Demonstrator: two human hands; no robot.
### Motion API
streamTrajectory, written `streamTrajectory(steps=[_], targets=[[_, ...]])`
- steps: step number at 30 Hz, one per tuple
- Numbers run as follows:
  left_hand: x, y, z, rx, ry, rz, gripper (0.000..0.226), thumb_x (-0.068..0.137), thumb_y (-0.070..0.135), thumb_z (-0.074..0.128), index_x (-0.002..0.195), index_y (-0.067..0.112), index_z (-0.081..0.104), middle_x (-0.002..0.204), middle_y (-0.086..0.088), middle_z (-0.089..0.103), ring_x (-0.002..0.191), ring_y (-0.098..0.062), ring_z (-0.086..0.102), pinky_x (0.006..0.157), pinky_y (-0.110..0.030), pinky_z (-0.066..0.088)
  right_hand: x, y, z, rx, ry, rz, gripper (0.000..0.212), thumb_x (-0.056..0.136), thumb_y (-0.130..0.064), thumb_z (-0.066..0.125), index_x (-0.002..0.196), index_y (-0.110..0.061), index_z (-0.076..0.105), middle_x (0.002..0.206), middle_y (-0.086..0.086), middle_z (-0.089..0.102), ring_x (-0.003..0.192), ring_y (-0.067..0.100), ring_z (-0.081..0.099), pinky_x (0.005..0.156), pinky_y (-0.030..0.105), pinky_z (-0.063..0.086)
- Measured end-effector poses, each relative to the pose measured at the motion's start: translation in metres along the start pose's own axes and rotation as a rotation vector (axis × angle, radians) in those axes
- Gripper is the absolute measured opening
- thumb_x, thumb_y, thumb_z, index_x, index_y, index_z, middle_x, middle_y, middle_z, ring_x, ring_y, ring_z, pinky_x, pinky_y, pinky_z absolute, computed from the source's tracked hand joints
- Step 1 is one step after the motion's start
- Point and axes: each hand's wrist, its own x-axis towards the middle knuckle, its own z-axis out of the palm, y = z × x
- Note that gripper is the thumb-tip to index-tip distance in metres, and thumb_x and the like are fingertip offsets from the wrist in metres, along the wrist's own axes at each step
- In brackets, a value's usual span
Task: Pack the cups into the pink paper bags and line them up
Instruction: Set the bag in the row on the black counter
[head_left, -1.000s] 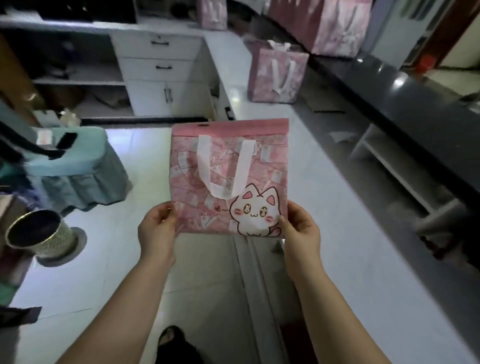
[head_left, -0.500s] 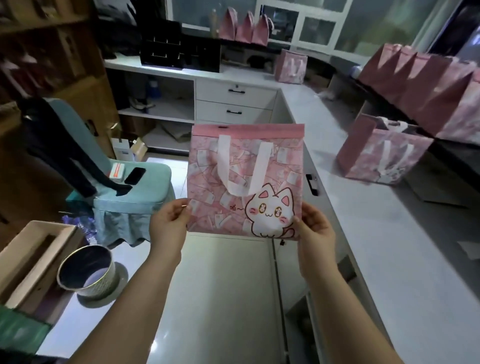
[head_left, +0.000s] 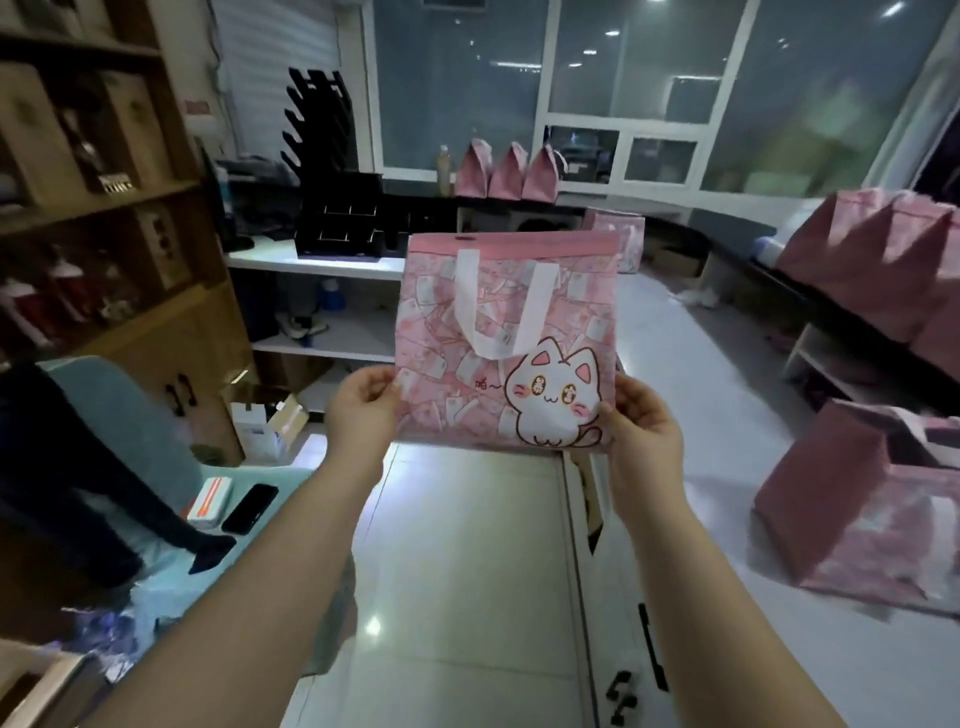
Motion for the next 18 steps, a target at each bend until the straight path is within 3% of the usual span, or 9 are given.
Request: streamTrajectory(steps=[5, 8, 10, 15, 18], targets=[[0.12, 0.027, 0.078, 0.005, 0.011, 0.037, 0.012, 0.092, 0.013, 0.066, 0.094, 0.024, 0.067, 0.096, 0.001, 0.072, 0.085, -0.013, 0.069, 0.059, -0.019, 0.053, 0.15, 0.005, 0.034, -0.014, 0.002, -0.015, 0.033, 0.089, 0.012, 0.053, 0.112, -0.008, 0.065, 0.106, 0.011, 0.072, 0.104, 0.034, 0.066, 0.089, 0.047, 0.053], [0.184, 0.028, 0.111, -0.038, -0.015, 0.036, 0.014, 0.092, 0.01, 0.066, 0.093, 0.023, 0.067, 0.093, 0.002, 0.072, 0.084, -0.012, 0.07, 0.068, -0.028, 0.059, 0.225, 0.018, 0.053, -0.026, 0.023, -0.012, 0.033, 0.089, 0.009, 0.055, 0.116, -0.009, 0.064, 0.109, 0.011, 0.071, 0.107, 0.035, 0.066, 0.092, 0.053, 0.052], [0.225, 0.02, 0.13, -0.06, -0.034, 0.041, 0.013, 0.091, 0.011, 0.067, 0.093, 0.024, 0.067, 0.093, 0.004, 0.072, 0.084, -0.012, 0.071, 0.071, -0.034, 0.06, 0.268, 0.031, 0.064, -0.032, 0.028, -0.016, 0.033, 0.089, 0.009, 0.055, 0.116, -0.008, 0.064, 0.11, 0.012, 0.071, 0.106, 0.033, 0.066, 0.092, 0.053, 0.053], [0.334, -0.004, 0.187, -0.152, -0.111, 0.018, 0.01, 0.092, 0.012, 0.066, 0.093, 0.022, 0.066, 0.091, 0.004, 0.072, 0.08, -0.015, 0.072, 0.056, -0.027, 0.057, 0.374, 0.066, 0.087, -0.067, 0.036, -0.066, 0.03, 0.09, 0.009, 0.055, 0.114, -0.006, 0.065, 0.109, 0.012, 0.071, 0.107, 0.031, 0.066, 0.091, 0.042, 0.056], [0.41, -0.017, 0.228, -0.211, -0.169, -0.043, 0.009, 0.091, 0.009, 0.067, 0.092, 0.019, 0.067, 0.092, 0.001, 0.072, 0.083, -0.018, 0.071, 0.058, -0.031, 0.058, 0.446, 0.082, 0.105, -0.077, 0.057, -0.096, 0.028, 0.092, 0.009, 0.054, 0.114, -0.005, 0.064, 0.111, 0.015, 0.07, 0.107, 0.032, 0.066, 0.096, 0.049, 0.052]])
